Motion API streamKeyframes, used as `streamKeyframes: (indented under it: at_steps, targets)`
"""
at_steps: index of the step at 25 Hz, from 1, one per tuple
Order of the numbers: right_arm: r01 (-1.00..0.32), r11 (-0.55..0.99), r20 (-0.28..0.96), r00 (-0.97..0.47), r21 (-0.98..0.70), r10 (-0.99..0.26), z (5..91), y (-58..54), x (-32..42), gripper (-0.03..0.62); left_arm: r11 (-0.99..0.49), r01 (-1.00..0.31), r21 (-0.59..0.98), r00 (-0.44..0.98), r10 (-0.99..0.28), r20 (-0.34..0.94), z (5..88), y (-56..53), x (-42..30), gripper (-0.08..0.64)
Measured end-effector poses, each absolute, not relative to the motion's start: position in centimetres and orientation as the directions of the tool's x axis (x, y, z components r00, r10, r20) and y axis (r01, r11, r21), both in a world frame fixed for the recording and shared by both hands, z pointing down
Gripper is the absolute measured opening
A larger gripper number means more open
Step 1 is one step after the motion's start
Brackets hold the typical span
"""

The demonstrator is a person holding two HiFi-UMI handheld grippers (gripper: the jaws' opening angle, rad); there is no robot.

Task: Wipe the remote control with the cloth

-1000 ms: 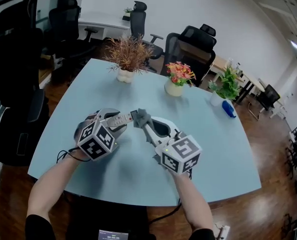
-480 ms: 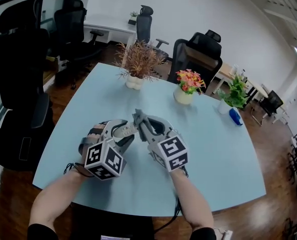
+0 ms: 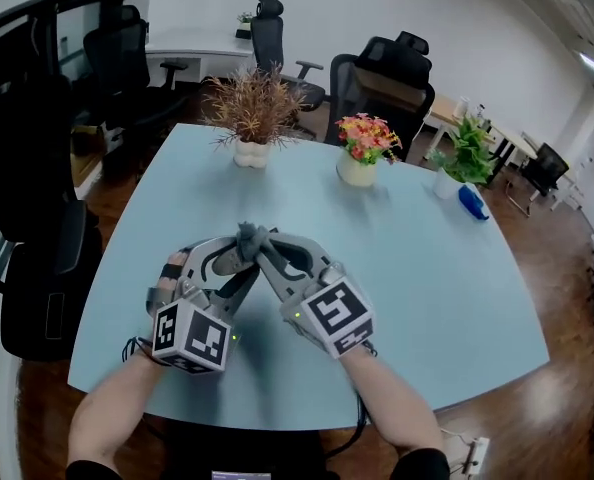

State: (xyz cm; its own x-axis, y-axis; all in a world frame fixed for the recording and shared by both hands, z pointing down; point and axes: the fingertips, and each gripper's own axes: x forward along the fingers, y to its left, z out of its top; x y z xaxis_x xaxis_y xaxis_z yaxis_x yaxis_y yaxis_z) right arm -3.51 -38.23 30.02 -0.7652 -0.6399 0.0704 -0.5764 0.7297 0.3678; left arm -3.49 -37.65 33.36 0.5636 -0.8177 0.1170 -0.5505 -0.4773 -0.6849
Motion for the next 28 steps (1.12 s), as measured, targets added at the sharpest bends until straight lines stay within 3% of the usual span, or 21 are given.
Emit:
streamKeyframes:
  at_steps: [4,6,8,10,13,17,23,28]
  targets:
    - [-0.729,0.618,0.083,-0.625,0.293,-0.776,30.6,-43.3,3.3,0.031,-0.561,-0.583,-0.588,0.641,-0.762,0.091,32.3,-36.7,-2.5,0.201]
    - [-0.775,0.587,0.053,-0.593,0.234,-0.803,29.9,-44.1,5.6,0.031,-0.709,-0.618,-0.340,0.740,-0.671,0.054,31.9,-36.6,-2.5,0.202]
    - [-0.760,0.606,-0.070,-0.635,0.235,-0.770,27.0,-42.0,4.9,0.031,-0.813,-0.582,0.013,0.812,-0.583,-0.020,31.5,-36.9,-3.6,0.201]
    - [-0.674,0.647,-0.197,-0.731,0.358,-0.653,24.3,-37.7,1.4,0.031,-0.831,-0.466,0.305,0.845,-0.519,-0.124,30.9,-37.6,-5.0,0.201]
    - [-0.527,0.672,-0.150,-0.831,0.521,-0.536,25.3,-33.8,-3.9,0.031,-0.805,-0.254,0.536,0.856,-0.445,-0.263,30.1,-37.9,-5.6,0.201]
    - [-0.569,0.653,-0.185,-0.807,0.501,-0.561,25.5,-34.5,-3.5,0.031,-0.787,-0.097,0.609,0.866,-0.368,-0.337,29.8,-37.3,-5.0,0.201]
    - [-0.727,0.533,-0.264,-0.668,0.434,-0.696,23.1,-37.8,2.2,0.031,-0.776,-0.009,0.630,0.863,-0.324,-0.387,29.1,-36.8,-4.8,0.201]
    - [-0.639,0.566,-0.330,-0.762,0.521,-0.558,21.7,-33.4,-1.6,0.031,-0.777,-0.021,0.629,0.851,-0.345,-0.397,28.9,-37.0,-5.2,0.201]
